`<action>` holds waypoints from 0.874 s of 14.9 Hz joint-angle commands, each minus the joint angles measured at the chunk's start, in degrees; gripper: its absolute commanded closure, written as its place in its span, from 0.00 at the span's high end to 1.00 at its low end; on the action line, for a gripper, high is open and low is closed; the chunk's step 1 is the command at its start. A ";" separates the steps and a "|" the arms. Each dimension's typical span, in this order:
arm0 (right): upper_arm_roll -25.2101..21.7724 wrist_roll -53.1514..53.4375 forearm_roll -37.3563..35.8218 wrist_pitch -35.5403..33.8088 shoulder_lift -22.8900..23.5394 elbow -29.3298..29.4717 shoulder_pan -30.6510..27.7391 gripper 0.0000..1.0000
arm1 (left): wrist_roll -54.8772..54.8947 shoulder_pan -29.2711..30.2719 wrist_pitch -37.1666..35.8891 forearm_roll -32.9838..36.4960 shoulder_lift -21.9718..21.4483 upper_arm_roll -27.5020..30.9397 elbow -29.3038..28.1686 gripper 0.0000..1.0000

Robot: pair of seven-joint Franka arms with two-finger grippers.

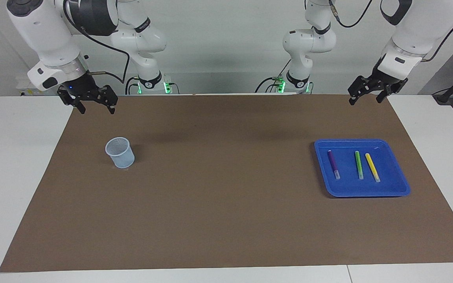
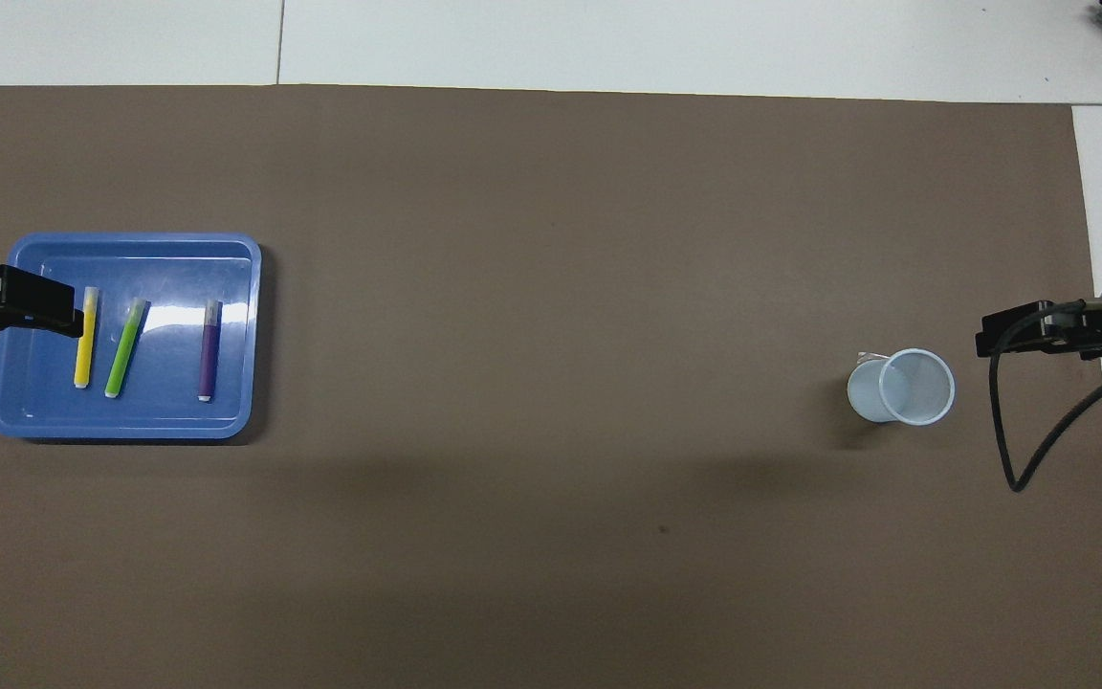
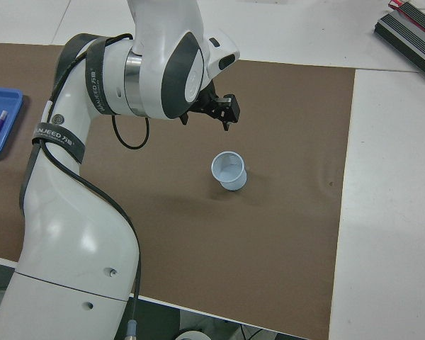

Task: Transfer and insert pens with both arms

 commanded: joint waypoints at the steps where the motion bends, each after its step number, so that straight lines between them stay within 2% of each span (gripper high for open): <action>1: -0.02 -0.72 -0.35 1.09 -0.67 -0.71 -0.14 1.00 | 0.90 0.62 0.97 0.20 -1.30 -0.36 -1.35 1.00; 13: -0.02 -0.72 -0.35 1.09 -0.67 -0.71 -0.23 1.00 | 0.11 1.41 0.97 0.20 -1.65 0.26 -1.87 1.00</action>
